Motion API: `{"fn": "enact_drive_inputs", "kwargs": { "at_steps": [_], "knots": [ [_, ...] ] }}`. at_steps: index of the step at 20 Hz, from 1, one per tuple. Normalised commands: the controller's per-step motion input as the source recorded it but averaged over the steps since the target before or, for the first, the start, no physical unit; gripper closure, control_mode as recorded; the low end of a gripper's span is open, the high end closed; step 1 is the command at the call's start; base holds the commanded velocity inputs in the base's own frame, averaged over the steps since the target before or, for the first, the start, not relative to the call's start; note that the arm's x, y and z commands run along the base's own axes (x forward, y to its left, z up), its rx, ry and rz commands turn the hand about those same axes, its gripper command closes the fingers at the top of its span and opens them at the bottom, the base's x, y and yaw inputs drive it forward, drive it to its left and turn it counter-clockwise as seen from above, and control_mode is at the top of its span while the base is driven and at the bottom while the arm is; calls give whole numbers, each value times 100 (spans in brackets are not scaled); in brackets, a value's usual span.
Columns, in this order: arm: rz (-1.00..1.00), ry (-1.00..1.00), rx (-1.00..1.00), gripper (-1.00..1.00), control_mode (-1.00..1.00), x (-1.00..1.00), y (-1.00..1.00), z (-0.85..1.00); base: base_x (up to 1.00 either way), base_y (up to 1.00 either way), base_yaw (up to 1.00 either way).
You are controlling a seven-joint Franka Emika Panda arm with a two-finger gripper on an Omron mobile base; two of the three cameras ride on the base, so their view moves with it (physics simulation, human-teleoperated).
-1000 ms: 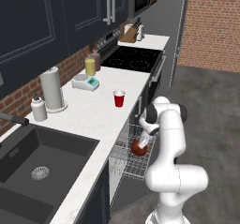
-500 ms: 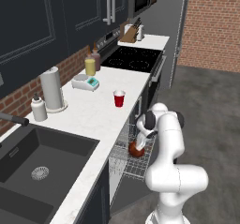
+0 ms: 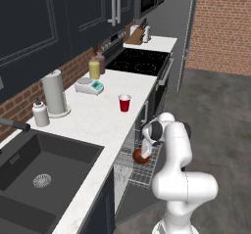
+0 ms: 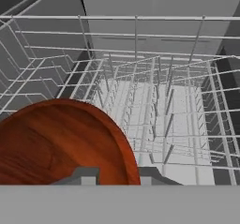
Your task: Pick up the cup and bowl from the counter, place them in the dishwasher, and close the dishwasher door.
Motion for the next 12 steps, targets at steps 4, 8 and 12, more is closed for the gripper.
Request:
{"fn": "enact_drive_inputs", "kwargs": {
  "at_steps": [4, 8, 12],
  "knots": [
    [0, -2, 0, -100, -100, 1, 2, -2, 0, 0, 0],
    [0, 0, 0, -100, -100, -54, -29, 22, 0, 0, 0],
    [0, 0, 0, -100, -100, -56, -38, 54, 0, 0, 0]
  ]
}}
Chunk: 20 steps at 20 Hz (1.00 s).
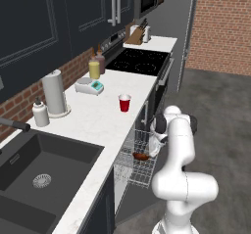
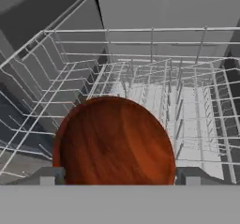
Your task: Pick up the cup and bowl from the counter, place them in the dishwasher, and close the dishwasher door.
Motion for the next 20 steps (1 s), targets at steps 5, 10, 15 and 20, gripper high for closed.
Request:
{"fn": "enact_drive_inputs", "kwargs": {
  "at_steps": [5, 10, 15, 20],
  "knots": [
    [0, -6, 0, -100, -100, -63, -20, 79, 0, 0, 0],
    [0, -9, 0, -100, -100, -51, -6, 100, 0, 0, 0],
    [0, -9, 0, -100, -100, -50, -1, 100, 0, 0, 0],
    [0, -7, 0, -100, -100, -28, 0, 100, 0, 0, 0]
  ]
}}
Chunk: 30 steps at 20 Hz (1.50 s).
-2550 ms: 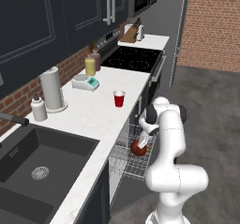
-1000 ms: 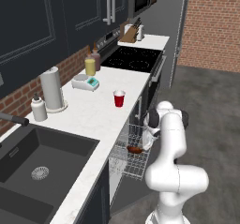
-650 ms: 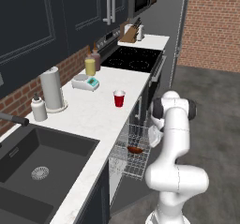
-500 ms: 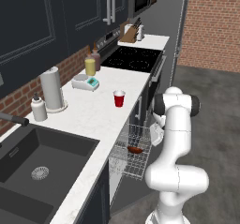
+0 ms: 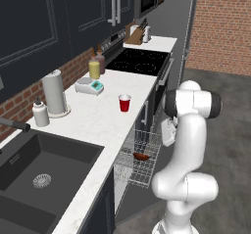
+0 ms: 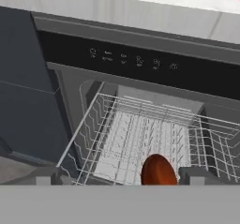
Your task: Pick up the cup and bowl from the counter, place them in the dishwasher, and close the dishwasher door.
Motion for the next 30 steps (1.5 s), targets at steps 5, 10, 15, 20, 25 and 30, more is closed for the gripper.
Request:
{"fn": "enact_drive_inputs", "kwargs": {
  "at_steps": [5, 10, 15, 20, 25, 30],
  "knots": [
    [0, -5, 0, -100, -100, -3, 0, 100, 0, 0, 0],
    [0, -1, 0, -100, -100, 0, 2, 99, 0, 0, 0],
    [0, 3, -5, -100, -100, 0, 10, 81, 0, 0, 0],
    [0, 10, -11, -100, -100, 0, 38, 55, 0, 0, 0],
    [0, 5, -11, -100, -100, 4, 54, 38, 0, 0, 0],
    [0, 0, -9, -100, -100, 2, 48, 26, 0, 0, 0]
  ]
}}
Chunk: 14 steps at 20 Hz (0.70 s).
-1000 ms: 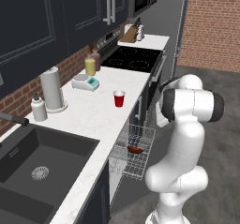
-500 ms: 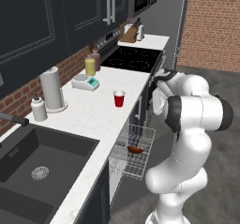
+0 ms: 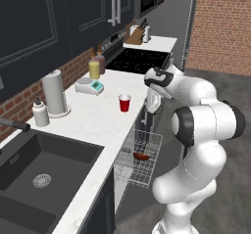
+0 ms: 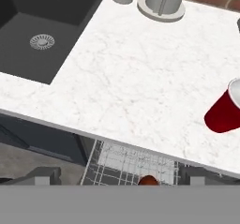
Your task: Pick up the cup and bowl from the counter, place them in the dishwasher, and close the dishwasher door.
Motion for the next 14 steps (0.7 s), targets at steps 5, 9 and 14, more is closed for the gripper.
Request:
{"fn": "enact_drive_inputs", "kwargs": {
  "at_steps": [5, 9, 14],
  "knots": [
    [0, 0, -3, -100, -100, 0, 18, 5, 0, 0, 0],
    [-4, 0, 0, -100, -100, 0, 0, 0, 0, 0, 0],
    [-6, 1, 0, -100, -100, 13, 0, 0, 0, 0, 0]
  ]
}}
